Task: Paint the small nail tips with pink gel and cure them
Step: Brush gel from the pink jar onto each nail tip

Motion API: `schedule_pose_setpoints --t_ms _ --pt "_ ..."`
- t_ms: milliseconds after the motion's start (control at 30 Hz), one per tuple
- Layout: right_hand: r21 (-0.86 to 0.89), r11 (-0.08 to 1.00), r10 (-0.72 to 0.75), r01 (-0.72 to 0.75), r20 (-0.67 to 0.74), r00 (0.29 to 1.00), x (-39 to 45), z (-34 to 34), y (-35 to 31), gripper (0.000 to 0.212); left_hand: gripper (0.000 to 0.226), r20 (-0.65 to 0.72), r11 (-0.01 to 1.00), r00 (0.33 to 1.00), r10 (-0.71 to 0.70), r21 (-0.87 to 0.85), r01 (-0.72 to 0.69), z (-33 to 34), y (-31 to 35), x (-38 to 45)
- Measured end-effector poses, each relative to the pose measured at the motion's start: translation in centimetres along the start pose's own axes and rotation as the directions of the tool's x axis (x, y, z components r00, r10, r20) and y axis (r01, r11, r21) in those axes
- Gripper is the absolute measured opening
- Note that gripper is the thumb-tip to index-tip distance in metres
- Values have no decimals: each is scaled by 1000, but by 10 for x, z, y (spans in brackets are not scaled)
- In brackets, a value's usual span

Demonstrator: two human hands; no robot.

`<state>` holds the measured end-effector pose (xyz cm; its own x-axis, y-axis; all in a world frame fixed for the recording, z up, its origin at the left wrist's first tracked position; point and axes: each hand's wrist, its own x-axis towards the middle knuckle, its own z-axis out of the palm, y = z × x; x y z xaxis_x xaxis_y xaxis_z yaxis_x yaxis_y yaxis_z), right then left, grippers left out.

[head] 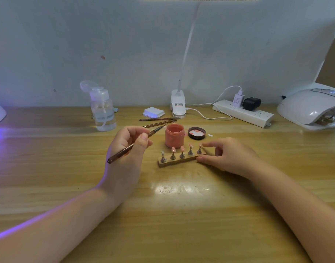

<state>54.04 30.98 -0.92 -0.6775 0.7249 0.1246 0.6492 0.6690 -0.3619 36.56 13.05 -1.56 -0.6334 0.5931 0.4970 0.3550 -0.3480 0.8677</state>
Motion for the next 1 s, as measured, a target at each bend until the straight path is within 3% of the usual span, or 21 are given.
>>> schedule_pose_setpoints --t_ms 200,400,567,767,1000 --pt "-27 993 -114 111 -141 983 -2 0 -4 35 16 -23 999 999 27 25 -26 0 0 1" --pt "-12 963 -260 269 -297 919 -12 -3 -17 37 17 -29 999 999 42 21 -42 0 1 1" --pt "-14 953 -285 302 -380 880 -15 -5 -24 34 9 -31 999 998 51 10 -51 1 1 1" --pt "63 951 -262 303 -357 897 -13 0 -24 40 12 -27 999 999 47 -10 -47 1 1 1" --pt "148 979 -108 141 -217 970 -2 13 -12 33 12 -20 999 999 40 -8 -40 2 -1 0"
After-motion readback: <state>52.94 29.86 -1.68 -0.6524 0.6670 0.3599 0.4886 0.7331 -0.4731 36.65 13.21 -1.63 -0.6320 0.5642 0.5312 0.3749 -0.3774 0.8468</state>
